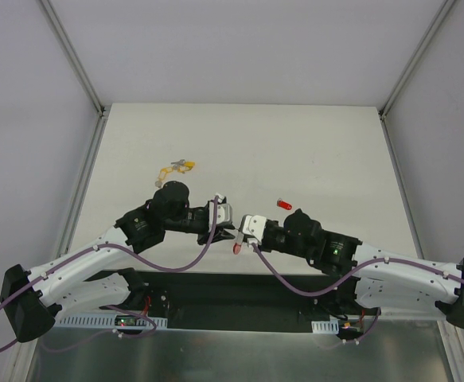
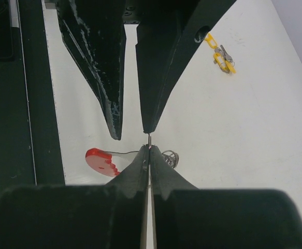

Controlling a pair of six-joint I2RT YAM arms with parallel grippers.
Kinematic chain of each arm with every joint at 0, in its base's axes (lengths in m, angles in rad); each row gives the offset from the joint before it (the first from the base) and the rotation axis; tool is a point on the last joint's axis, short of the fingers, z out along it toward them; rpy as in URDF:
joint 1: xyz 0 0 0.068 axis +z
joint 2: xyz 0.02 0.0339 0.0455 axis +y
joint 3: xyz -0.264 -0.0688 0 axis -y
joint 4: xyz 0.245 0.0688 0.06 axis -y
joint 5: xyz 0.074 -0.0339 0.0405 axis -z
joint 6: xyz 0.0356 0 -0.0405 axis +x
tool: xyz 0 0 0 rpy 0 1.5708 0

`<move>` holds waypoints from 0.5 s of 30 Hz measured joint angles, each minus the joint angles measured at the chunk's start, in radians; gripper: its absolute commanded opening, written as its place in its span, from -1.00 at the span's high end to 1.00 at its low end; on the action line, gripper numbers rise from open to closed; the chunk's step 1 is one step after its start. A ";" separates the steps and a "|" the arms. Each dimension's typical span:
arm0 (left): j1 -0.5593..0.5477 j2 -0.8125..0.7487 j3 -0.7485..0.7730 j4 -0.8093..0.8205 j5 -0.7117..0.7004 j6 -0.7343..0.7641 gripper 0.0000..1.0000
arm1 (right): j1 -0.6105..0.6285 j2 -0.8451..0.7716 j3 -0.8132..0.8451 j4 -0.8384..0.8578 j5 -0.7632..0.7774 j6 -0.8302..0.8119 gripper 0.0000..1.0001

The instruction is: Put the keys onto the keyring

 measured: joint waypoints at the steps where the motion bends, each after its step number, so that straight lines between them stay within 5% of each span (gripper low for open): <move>1: 0.000 0.000 0.000 0.000 -0.005 0.000 0.44 | 0.000 0.000 0.000 0.000 0.000 0.000 0.97; 15: 0.000 -0.007 0.000 0.000 -0.064 0.004 0.43 | 0.001 0.000 0.011 0.002 -0.015 0.004 0.98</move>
